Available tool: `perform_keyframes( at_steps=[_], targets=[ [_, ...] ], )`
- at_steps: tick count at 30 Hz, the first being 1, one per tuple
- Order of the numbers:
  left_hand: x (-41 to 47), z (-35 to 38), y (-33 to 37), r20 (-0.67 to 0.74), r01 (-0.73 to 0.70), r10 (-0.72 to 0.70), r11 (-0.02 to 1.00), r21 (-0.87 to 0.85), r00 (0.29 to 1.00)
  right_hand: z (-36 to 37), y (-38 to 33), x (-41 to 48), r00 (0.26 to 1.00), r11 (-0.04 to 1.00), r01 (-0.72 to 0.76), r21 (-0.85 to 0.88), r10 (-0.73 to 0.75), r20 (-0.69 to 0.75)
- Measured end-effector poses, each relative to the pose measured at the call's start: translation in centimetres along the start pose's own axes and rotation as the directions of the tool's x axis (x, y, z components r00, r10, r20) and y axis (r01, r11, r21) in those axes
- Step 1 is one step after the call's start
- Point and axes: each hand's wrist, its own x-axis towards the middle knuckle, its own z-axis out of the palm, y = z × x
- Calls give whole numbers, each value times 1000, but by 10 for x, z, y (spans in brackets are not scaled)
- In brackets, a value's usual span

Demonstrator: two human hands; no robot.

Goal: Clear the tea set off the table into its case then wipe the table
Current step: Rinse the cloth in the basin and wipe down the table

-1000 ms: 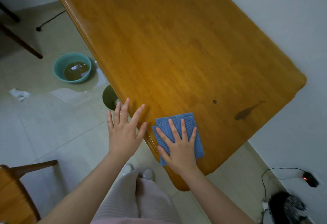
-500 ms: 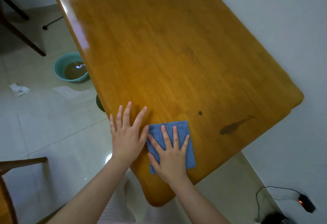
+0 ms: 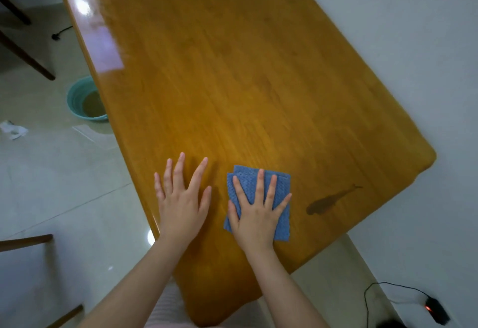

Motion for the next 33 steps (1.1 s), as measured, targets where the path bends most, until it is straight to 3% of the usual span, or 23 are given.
perform_keyframes(
  at_steps=[5, 13, 17, 21, 23, 26, 33],
  targets=[
    [11, 5, 6, 35, -20, 20, 1000, -8, 999, 4, 20, 23, 992, 991, -124, 47, 124, 3],
    [32, 22, 44, 49, -46, 47, 999, -25, 998, 2, 66, 77, 993, 988, -117, 101, 117, 4],
    [35, 27, 57, 16, -24, 25, 998, -50, 1000, -3, 103, 124, 997, 963, -61, 263, 71, -28],
    [38, 21, 75, -38, 49, -54, 992, -115, 998, -11, 114, 155, 995, 873, -85, 480, 101, -8],
    [40, 16, 83, -77, 70, -83, 985, -158, 994, -12, 104, 145, 1000, 847, -10, 532, 7, 8],
    [45, 11, 92, -129, 110, -136, 975, -193, 982, -12, 84, 110, 968, 829, 199, 524, -251, 30],
    [43, 11, 97, -142, 121, -142, 982, -146, 980, -11, 95, 37, 753, 711, 586, 389, -655, 62]
  ],
)
